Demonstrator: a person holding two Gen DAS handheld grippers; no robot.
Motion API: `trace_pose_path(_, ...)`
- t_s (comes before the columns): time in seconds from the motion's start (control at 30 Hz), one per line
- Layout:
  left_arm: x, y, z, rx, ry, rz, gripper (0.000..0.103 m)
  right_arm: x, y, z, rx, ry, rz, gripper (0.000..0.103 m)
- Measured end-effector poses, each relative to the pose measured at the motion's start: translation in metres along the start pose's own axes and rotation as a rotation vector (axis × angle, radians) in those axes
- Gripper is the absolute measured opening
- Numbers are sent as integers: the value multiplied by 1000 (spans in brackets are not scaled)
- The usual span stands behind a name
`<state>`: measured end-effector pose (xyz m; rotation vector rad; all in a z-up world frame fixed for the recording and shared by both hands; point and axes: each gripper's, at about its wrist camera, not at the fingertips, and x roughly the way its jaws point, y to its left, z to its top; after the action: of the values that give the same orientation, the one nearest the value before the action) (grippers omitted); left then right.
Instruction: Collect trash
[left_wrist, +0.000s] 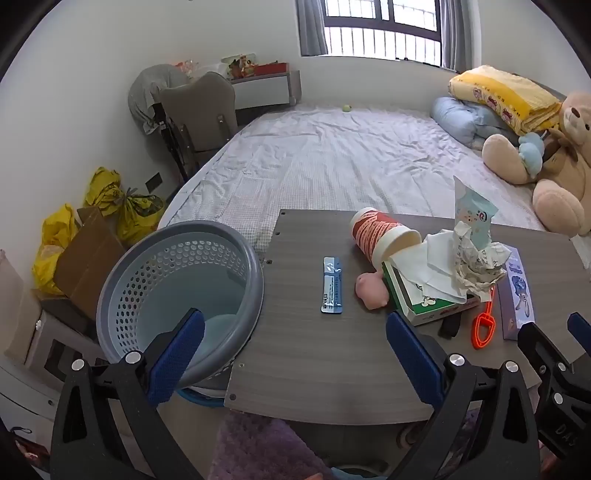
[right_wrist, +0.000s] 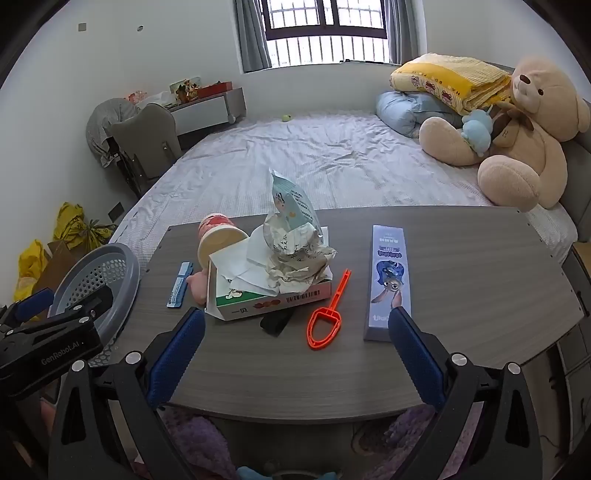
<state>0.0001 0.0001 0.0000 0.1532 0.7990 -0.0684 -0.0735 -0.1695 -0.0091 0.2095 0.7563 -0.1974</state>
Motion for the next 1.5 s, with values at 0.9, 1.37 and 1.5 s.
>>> trace_pose_path(0.9,-19,10,-3,-16,-30,-17,97,-13,9,0,-10,-8,6,95)
trace_pose_path(1.37,-22,15,-3,-20,-25,-20,97,-17,13,-3,-11,-5,13,95)
trace_pose_path(1.5,-23,18,-4,-19,-26,-21,97,-17,13,-4,-8,-6,11,95)
